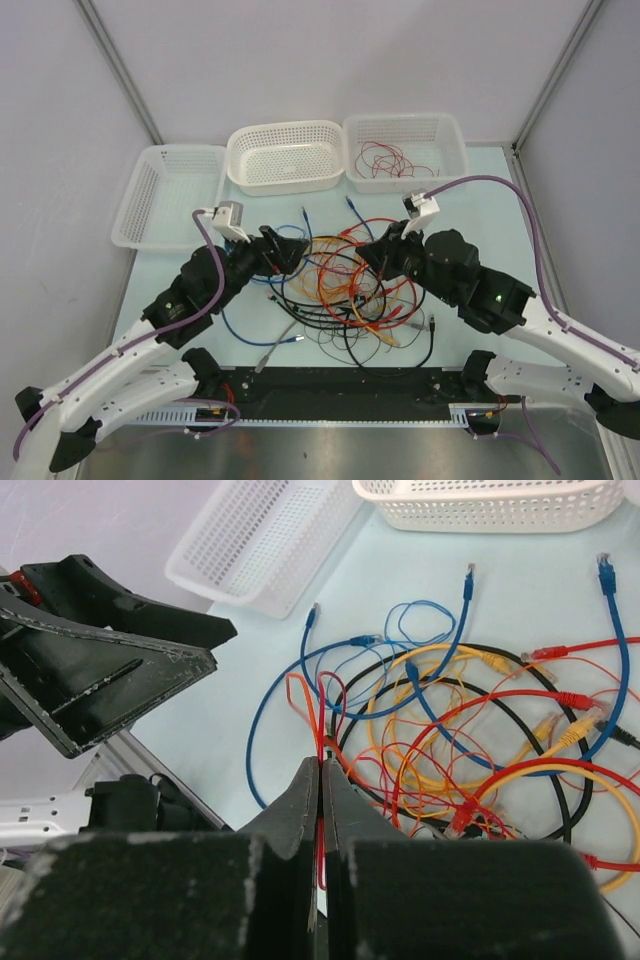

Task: Untangle the cables

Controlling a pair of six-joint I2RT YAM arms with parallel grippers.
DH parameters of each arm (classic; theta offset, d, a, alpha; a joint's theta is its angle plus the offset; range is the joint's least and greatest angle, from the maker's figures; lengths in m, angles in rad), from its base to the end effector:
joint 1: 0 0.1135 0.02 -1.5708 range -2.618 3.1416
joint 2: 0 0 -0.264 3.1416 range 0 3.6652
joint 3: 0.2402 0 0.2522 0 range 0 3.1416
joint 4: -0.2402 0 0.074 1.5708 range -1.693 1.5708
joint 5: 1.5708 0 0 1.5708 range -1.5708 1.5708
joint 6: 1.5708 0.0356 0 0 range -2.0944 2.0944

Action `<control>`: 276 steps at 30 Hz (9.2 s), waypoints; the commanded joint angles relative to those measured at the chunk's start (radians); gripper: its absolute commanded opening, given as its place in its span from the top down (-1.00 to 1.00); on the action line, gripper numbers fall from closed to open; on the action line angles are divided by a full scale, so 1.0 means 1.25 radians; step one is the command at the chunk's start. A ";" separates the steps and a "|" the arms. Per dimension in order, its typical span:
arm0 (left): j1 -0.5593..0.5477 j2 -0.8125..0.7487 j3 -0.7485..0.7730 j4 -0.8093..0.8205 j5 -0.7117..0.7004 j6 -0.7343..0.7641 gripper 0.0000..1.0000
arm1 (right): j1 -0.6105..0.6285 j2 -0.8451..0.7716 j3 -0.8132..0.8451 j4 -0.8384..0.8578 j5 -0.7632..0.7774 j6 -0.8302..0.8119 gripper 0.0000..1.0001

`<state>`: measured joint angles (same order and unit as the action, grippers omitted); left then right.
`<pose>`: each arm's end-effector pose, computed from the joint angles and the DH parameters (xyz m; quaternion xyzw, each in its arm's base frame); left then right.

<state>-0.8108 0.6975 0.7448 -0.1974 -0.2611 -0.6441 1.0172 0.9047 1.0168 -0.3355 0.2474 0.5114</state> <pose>0.1215 -0.1145 0.3384 -0.0220 0.7561 -0.3562 0.5485 0.1123 0.1650 0.3840 -0.1195 0.7701 0.3588 0.5136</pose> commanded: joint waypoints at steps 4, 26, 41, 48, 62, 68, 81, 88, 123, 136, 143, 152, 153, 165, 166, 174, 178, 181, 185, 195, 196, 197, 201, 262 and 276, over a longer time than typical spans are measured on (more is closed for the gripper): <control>0.004 0.027 0.024 0.124 0.096 0.045 -0.95 | 0.008 -0.025 0.025 0.030 -0.033 0.008 1.00; 0.003 0.146 -0.014 0.243 0.273 0.029 -0.41 | 0.046 -0.045 0.068 0.040 -0.108 0.022 1.00; 0.002 0.058 -0.099 0.311 0.318 0.021 -0.92 | 0.046 -0.060 0.073 0.035 -0.085 0.018 1.00; 0.003 0.150 -0.063 0.281 0.334 0.033 -0.02 | 0.047 -0.055 0.076 0.050 -0.117 0.025 1.00; 0.040 0.162 0.322 -0.056 0.038 0.202 1.00 | 0.046 -0.154 0.098 -0.078 0.093 -0.034 -0.98; 0.040 0.198 0.461 -0.075 0.069 0.212 1.00 | 0.046 -0.118 0.097 -0.069 0.077 -0.051 -0.90; 0.040 0.274 0.571 -0.083 0.135 0.177 1.00 | 0.076 0.047 0.091 0.090 -0.083 -0.101 -0.73; 0.040 0.292 0.579 -0.085 0.177 0.141 1.00 | 0.098 0.130 0.091 0.189 -0.055 -0.134 -0.67; 0.068 0.247 0.381 -0.188 -0.056 0.050 -0.99 | -0.025 0.080 0.294 -0.027 0.186 -0.138 1.00; 0.072 0.104 0.127 -0.193 -0.017 -0.023 -0.99 | -0.432 0.259 0.524 0.007 -0.019 -0.094 1.00; 0.072 0.056 0.030 -0.183 0.024 -0.055 -1.00 | -0.527 0.393 0.618 0.084 -0.021 -0.122 1.00; 0.071 0.059 -0.007 -0.186 0.036 -0.086 -0.99 | -0.582 0.601 0.756 0.164 -0.019 -0.170 1.00; 0.072 0.060 -0.018 -0.170 0.042 -0.091 -0.99 | -0.592 0.620 0.769 0.170 -0.027 -0.167 1.00; 0.072 0.181 -0.058 -0.107 0.090 -0.111 -0.99 | -0.642 0.871 0.907 0.196 -0.085 -0.118 1.00; 0.072 0.189 -0.056 -0.103 0.092 -0.106 -0.99 | -0.647 0.901 0.914 0.195 -0.089 -0.113 1.00; 0.072 0.251 -0.035 -0.088 0.112 -0.104 -0.99 | -0.660 0.983 0.961 0.081 -0.137 -0.028 -0.99; 0.071 0.237 -0.026 -0.092 0.113 -0.103 -0.99 | -0.644 0.936 0.911 0.044 -0.138 -0.013 -0.99; 0.071 0.215 -0.022 -0.099 0.107 -0.102 -0.99 | -0.617 0.830 0.789 0.068 -0.126 -0.016 -0.99; 0.071 0.182 -0.022 -0.103 0.106 -0.108 -0.98 | -0.579 0.617 0.529 0.120 -0.086 0.001 -1.00; 0.065 0.168 -0.122 -0.036 0.179 -0.162 -0.96 | -0.531 0.453 0.002 0.094 -0.052 0.104 -0.91; 0.065 0.173 -0.125 -0.031 0.186 -0.166 -0.95 | -0.534 0.459 -0.008 0.092 -0.047 0.101 -0.88; 0.065 0.178 -0.126 -0.029 0.190 -0.169 -0.95 | -0.535 0.467 -0.014 0.086 -0.032 0.100 -0.84; 0.061 0.164 -0.134 -0.033 0.194 -0.173 -0.94 | -0.554 0.521 -0.017 0.055 -0.014 0.096 -0.67; 0.062 0.136 0.054 0.197 0.277 -0.052 -0.97 | 0.051 0.019 -0.045 -0.014 0.208 0.012 1.00; -0.005 0.397 0.133 0.342 0.402 -0.106 -0.87 | 0.075 0.032 -0.044 0.000 0.202 -0.027 1.00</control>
<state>-0.7994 1.1698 0.8463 0.1390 0.1936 -0.7605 1.1030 0.9485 0.9112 -0.4046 0.4889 0.4950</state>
